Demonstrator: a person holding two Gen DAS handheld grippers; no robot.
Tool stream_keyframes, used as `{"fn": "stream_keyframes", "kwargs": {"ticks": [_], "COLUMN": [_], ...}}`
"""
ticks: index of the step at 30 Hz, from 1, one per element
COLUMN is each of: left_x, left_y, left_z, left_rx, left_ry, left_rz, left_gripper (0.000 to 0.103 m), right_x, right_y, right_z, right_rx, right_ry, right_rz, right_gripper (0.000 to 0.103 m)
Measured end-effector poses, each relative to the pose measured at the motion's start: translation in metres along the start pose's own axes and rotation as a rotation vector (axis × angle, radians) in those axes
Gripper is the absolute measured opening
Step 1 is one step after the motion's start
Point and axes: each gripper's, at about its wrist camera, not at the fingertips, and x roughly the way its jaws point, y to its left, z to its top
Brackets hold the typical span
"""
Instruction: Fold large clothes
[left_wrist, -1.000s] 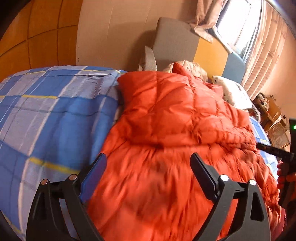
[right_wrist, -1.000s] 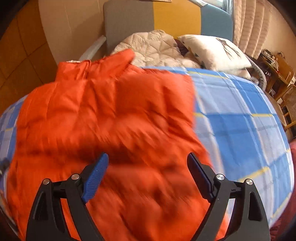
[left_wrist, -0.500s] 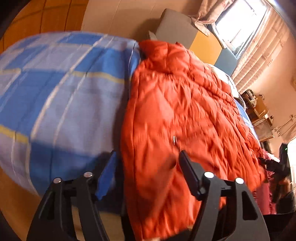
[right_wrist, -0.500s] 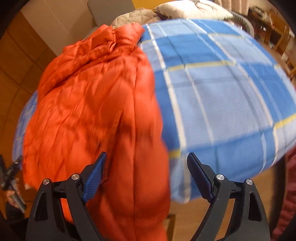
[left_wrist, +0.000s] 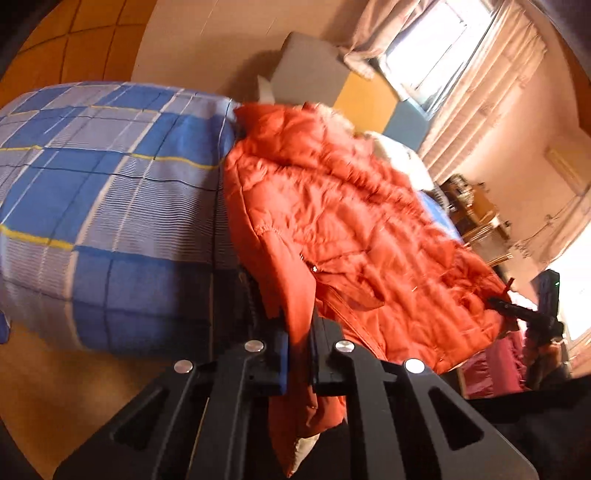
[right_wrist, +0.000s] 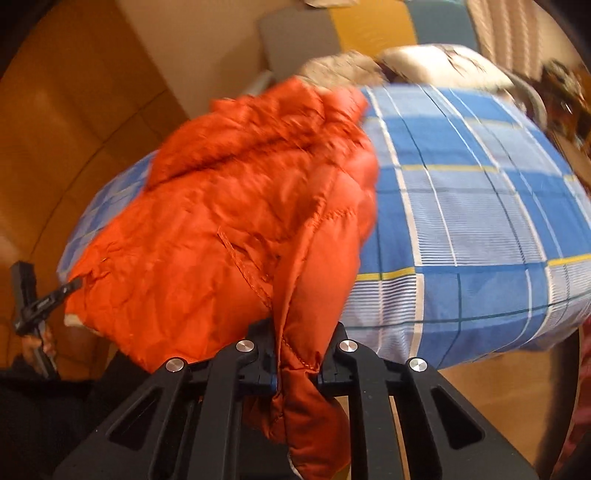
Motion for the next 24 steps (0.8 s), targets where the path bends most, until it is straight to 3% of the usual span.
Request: {"fn": "stream_keyframes", "kwargs": {"ticks": [4,10,14,18,24], "left_x": [-0.048,-0.066,-0.052,-0.020,0.039], "left_y": [-0.003,-0.005,-0.006,-0.001,0.006], "left_z": [-0.006,0.028,0.069,0.115,0.179], "left_rx": [-0.012,-0.017,-0.003,-0.017,-0.052], "left_ry": [-0.076,-0.178,-0.217,-0.229,-0.196], "left_rz": [-0.095,-0.161,-0.180,-0.153,-0.111], "left_gripper": [0.006,0.007,0.007,0.007,0.007], "right_x": [-0.040,-0.067,-0.061,-0.039,0.014], "right_y": [0.014,0.019,0.016,0.008,-0.009], "right_z": [-0.010,0.013,0.052,0.096,0.158], "right_rx": [-0.055,-0.010,0.027,0.073,0.155], "right_ry": [-0.035,-0.185,-0.263,-0.298,-0.274], "right_rz": [0.054,0.119,0.131,0.130,0.094], "right_gripper": [0.012,0.011,0.011,0.011,0.011]}}
